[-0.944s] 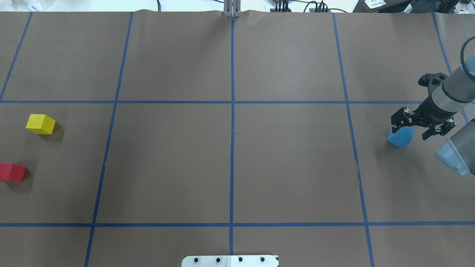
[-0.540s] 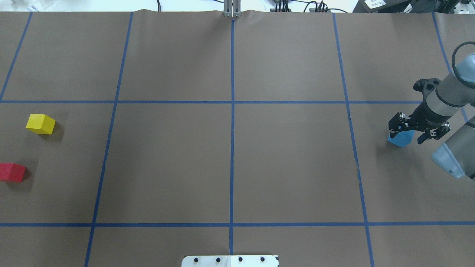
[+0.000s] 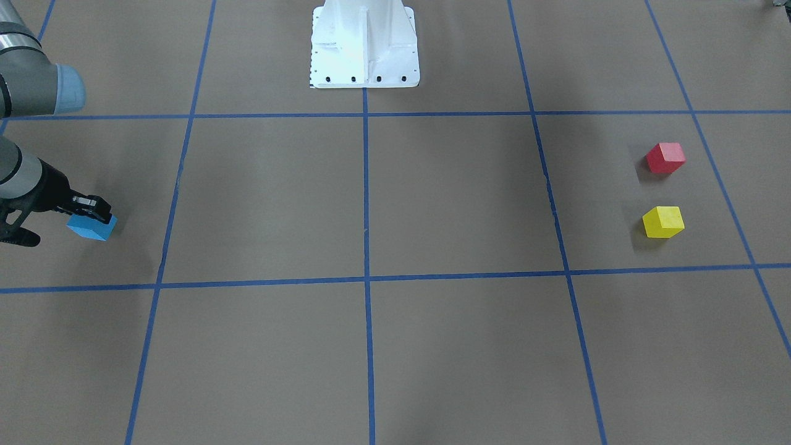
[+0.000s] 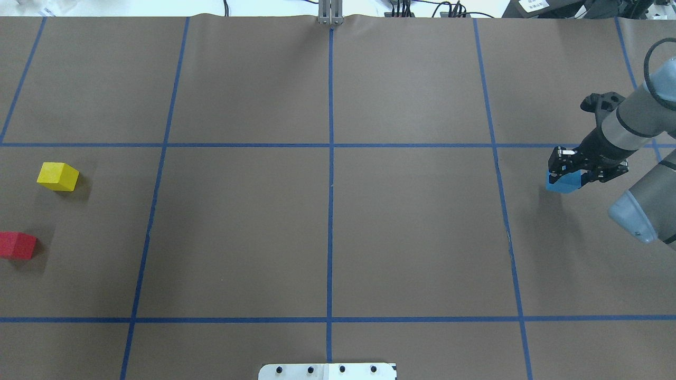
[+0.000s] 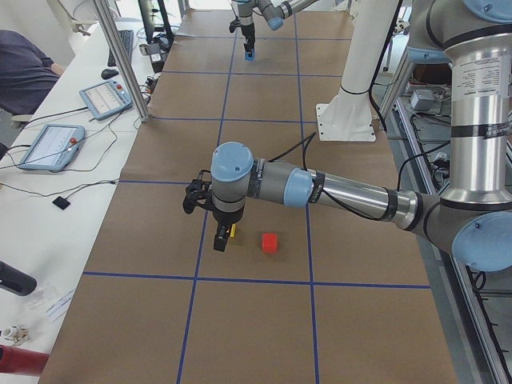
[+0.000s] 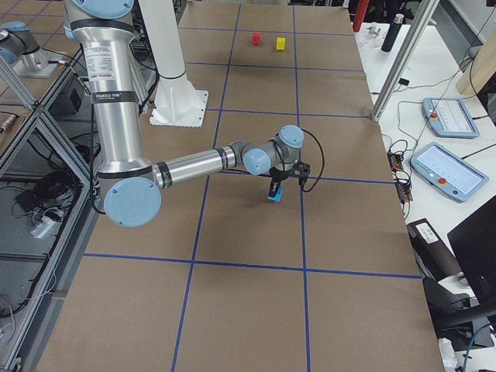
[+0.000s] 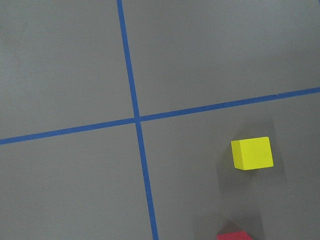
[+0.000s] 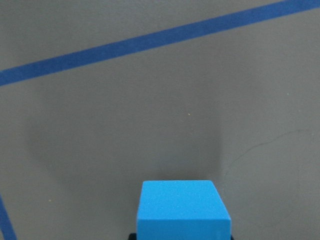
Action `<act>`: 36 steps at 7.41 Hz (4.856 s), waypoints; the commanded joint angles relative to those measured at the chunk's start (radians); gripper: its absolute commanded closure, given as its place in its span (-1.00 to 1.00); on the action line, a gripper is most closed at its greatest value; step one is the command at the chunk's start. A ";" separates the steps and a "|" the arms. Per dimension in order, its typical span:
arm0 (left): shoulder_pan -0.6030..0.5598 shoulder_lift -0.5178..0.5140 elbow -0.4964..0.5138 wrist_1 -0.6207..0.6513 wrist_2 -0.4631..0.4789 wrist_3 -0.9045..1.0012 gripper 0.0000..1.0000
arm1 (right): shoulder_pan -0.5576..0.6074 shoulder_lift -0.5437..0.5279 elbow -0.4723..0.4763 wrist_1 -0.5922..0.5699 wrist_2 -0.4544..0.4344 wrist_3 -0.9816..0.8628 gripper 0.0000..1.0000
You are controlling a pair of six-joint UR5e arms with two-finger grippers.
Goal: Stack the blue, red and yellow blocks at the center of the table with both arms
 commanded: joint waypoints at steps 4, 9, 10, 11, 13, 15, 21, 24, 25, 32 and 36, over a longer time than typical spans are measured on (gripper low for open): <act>0.000 -0.007 0.007 0.002 0.002 0.003 -1.00 | -0.196 0.463 -0.039 -0.249 -0.079 -0.004 1.00; 0.018 -0.009 0.009 0.002 0.002 -0.001 -1.00 | -0.416 0.793 -0.349 -0.246 -0.188 0.086 1.00; 0.018 -0.009 0.009 0.002 0.002 -0.001 -1.00 | -0.428 0.796 -0.366 -0.240 -0.188 0.118 1.00; 0.018 -0.009 0.009 0.002 0.002 -0.001 -1.00 | -0.430 0.799 -0.382 -0.228 -0.188 0.184 1.00; 0.020 -0.009 0.009 0.002 0.002 0.000 -1.00 | -0.430 0.809 -0.403 -0.223 -0.184 0.285 1.00; 0.020 -0.009 0.010 0.002 0.002 0.002 -1.00 | -0.433 0.817 -0.408 -0.222 -0.182 0.287 1.00; 0.020 -0.012 0.010 0.002 0.002 0.002 -1.00 | -0.450 0.814 -0.435 -0.177 -0.187 0.279 -0.98; 0.020 -0.012 0.010 0.002 0.003 0.003 -1.00 | -0.448 0.811 -0.429 -0.134 -0.187 0.286 -0.98; 0.024 -0.021 0.009 0.003 0.011 0.002 -1.00 | -0.443 0.811 -0.413 -0.127 -0.187 0.287 -0.99; 0.306 0.182 -0.002 -0.571 0.093 -0.604 -1.00 | -0.091 0.537 -0.176 -0.104 -0.090 0.027 -0.99; 0.616 0.283 0.001 -0.756 0.374 -0.981 -1.00 | -0.052 0.469 -0.182 -0.093 -0.093 -0.075 -0.99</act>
